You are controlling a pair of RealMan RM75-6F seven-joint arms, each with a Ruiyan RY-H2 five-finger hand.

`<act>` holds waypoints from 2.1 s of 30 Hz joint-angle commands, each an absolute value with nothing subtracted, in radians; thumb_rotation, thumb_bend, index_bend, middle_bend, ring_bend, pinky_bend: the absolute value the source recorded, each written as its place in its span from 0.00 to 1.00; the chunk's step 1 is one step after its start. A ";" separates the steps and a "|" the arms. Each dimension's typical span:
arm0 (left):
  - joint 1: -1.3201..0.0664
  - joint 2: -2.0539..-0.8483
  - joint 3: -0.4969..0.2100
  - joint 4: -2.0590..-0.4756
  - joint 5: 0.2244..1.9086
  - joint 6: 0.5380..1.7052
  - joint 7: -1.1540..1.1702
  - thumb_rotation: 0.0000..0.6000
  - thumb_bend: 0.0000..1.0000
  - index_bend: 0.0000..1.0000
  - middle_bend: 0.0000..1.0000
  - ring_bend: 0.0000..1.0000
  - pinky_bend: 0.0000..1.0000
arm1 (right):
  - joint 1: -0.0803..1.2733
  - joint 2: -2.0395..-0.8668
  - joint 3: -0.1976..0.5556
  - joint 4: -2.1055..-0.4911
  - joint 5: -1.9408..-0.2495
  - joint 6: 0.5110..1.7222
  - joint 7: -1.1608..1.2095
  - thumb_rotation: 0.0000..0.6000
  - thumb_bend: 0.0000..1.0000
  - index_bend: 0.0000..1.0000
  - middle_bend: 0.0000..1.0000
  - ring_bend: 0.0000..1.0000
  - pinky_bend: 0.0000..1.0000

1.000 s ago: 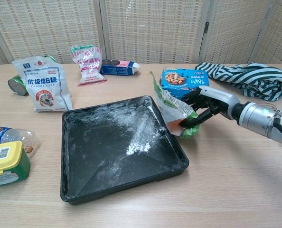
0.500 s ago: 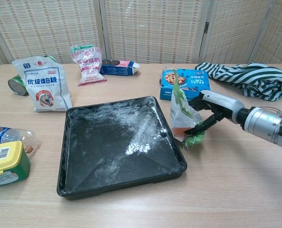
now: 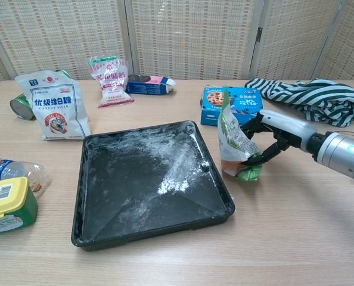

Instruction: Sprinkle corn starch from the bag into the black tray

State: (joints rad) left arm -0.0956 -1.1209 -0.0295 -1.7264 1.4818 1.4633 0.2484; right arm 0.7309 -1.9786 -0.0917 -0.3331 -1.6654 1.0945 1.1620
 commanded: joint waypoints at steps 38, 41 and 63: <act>-0.117 -1.134 -0.049 -1.696 1.477 1.458 0.221 1.00 0.33 0.32 0.22 0.20 0.07 | 0.597 -1.537 -0.026 -0.978 -1.570 1.257 0.618 1.00 0.24 0.20 0.28 0.29 0.20; -0.121 -1.142 -0.056 -1.684 1.473 1.460 0.218 1.00 0.33 0.32 0.22 0.21 0.07 | 0.557 -1.424 -0.008 -1.165 -1.520 1.270 0.433 1.00 0.24 0.20 0.29 0.30 0.22; -0.112 -1.175 -0.074 -1.688 1.473 1.514 0.235 1.00 0.34 0.32 0.22 0.21 0.06 | 0.203 -1.037 -0.051 -1.640 -1.463 1.533 0.208 0.99 0.24 0.24 0.28 0.26 0.17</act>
